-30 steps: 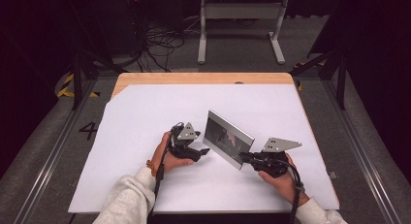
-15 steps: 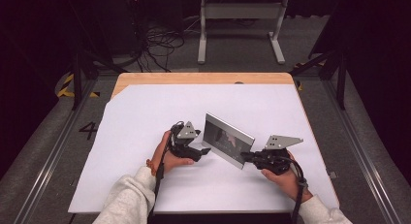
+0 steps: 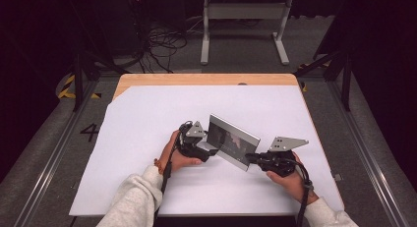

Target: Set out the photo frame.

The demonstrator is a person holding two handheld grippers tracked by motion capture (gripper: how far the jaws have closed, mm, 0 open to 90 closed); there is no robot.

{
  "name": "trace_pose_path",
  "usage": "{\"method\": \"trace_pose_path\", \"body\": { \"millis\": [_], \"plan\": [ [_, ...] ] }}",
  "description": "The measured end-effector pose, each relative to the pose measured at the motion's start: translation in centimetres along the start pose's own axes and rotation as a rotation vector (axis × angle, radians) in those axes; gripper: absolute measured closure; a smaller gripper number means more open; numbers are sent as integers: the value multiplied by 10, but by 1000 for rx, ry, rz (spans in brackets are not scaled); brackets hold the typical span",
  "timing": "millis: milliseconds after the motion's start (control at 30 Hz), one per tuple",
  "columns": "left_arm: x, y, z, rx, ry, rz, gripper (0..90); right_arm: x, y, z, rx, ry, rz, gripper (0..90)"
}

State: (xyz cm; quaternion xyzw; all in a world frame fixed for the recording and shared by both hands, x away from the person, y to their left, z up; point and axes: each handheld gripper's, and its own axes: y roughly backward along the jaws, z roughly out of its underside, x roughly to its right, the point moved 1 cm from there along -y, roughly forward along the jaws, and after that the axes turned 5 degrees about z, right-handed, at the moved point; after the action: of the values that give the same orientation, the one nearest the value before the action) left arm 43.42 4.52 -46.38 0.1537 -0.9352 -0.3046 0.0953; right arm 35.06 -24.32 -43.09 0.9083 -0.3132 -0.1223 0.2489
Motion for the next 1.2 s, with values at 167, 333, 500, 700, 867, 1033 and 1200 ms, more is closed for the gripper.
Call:
{"method": "trace_pose_path", "body": {
  "millis": [167,333,500,700,867,1033,1200],
  "plan": [
    [4,-1,-2,-5,-30,34,240,0,0,0,0,4,8,833],
    [10,0,-5,-4,-53,49,284,-1,0,0,-1,11,20,830],
    [9,3,-4,-5,-46,49,326,-2,0,-1,-2,15,28,824],
    [11,8,-3,-25,-56,39,416,-1,0,-1,-6,15,43,807],
    [16,14,1,-41,-68,25,477,-2,0,-1,-11,27,64,794],
    [17,20,3,-52,-71,39,510,-4,-1,-1,-15,40,76,779],
    [22,24,6,-68,-88,32,523,-5,-2,1,-43,57,96,745]
  ]
}}
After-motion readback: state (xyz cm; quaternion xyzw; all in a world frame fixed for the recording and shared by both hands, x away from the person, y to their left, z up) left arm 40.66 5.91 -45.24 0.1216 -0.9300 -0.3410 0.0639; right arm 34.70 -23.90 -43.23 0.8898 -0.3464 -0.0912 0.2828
